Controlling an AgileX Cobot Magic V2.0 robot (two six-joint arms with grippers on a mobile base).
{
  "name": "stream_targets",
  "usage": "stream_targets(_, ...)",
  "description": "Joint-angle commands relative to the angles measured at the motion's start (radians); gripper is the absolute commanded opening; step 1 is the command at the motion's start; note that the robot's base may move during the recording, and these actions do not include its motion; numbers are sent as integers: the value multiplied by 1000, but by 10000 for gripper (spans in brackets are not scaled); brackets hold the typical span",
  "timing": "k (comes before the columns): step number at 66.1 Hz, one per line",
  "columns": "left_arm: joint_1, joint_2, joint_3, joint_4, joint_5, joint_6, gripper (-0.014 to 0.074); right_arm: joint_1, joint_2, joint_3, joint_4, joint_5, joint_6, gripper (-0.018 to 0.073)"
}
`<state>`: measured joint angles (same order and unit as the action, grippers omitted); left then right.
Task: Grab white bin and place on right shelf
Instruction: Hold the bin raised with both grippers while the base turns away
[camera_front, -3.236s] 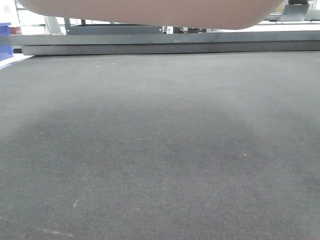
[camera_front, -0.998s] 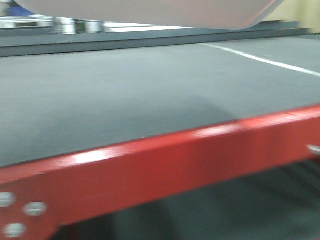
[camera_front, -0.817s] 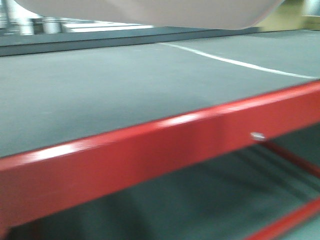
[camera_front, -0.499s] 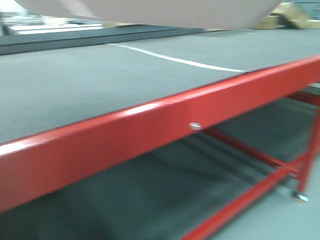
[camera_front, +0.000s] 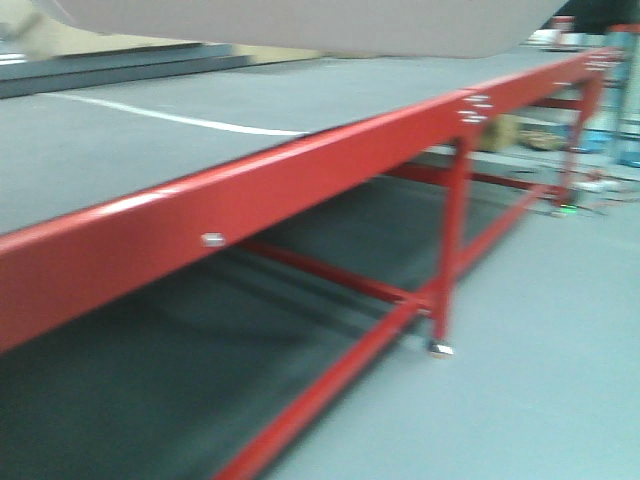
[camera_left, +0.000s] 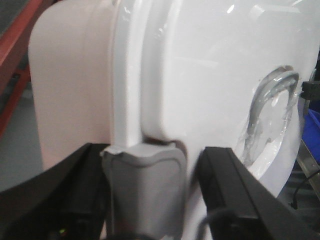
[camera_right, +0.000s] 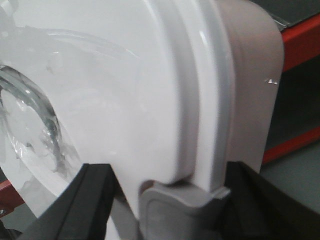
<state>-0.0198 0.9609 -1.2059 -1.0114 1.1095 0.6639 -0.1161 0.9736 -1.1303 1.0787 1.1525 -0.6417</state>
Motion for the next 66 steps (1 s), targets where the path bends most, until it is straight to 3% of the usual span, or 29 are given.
stream_targets(1,-24,-12,-33,-220,69,5,238,21,-17,-37,243,115,-14,437)
stream_targets(66,-24,-12,-33,-220,69,5,238,21,-17,-37,243,115,-14,437)
